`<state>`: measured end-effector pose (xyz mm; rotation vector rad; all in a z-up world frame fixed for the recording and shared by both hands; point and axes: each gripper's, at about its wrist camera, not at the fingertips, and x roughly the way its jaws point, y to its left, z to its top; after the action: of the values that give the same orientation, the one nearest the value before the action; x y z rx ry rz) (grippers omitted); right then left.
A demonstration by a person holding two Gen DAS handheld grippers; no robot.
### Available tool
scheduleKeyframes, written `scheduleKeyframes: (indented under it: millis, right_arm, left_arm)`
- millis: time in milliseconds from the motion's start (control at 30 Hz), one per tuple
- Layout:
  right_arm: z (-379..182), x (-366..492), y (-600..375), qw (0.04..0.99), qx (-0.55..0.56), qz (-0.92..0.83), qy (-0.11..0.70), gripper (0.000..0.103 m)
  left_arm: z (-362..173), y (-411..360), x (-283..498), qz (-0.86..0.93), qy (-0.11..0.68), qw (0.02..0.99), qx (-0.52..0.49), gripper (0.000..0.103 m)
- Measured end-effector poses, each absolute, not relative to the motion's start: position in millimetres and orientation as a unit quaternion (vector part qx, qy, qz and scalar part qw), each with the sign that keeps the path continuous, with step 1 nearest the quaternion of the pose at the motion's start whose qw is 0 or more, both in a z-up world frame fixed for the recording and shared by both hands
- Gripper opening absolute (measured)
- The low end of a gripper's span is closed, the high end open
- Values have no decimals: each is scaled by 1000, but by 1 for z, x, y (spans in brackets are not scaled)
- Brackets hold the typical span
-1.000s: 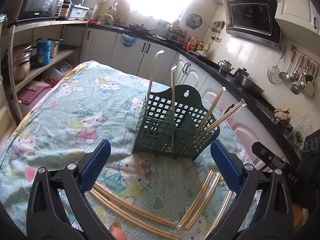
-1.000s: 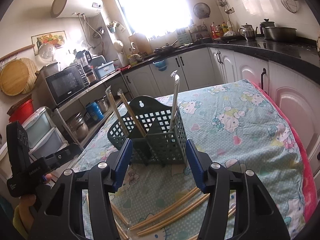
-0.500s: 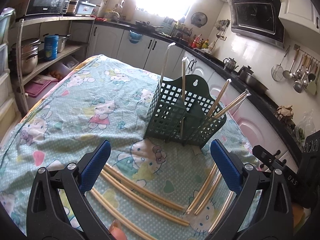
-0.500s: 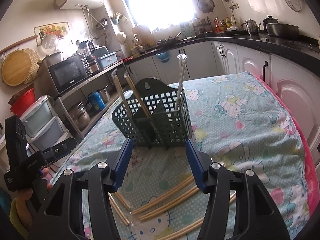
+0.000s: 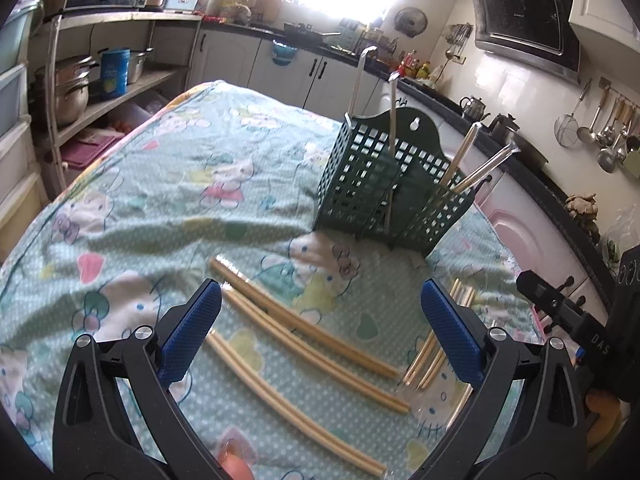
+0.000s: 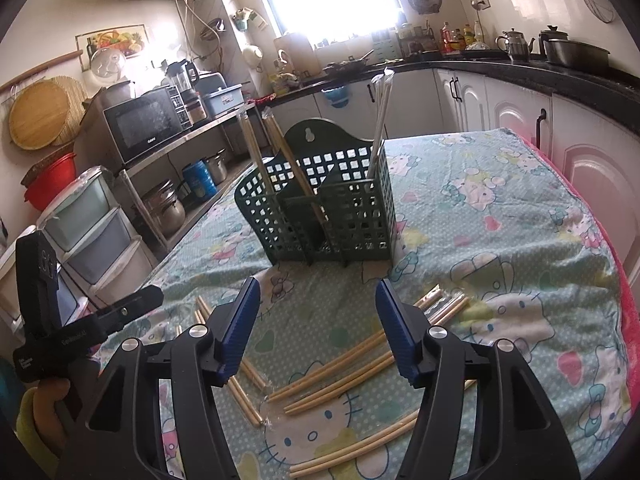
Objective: Organize utensils
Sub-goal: 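Move both open tools back down toward the chopsticks on the cloth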
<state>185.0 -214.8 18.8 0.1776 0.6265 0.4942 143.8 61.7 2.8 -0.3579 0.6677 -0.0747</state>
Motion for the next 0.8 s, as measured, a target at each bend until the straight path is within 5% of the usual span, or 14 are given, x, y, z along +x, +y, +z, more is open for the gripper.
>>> scheduleKeyframes:
  millis: [400,800]
  right_arm:
    - [7,183,-211,909,84,255,319,58]
    - [-9,190,-228,902,103,235,348,58]
  left_arm:
    - [-25,72,132,-31,358,913,-192,90]
    - [-61,94,138,-14,408,878,-252,54]
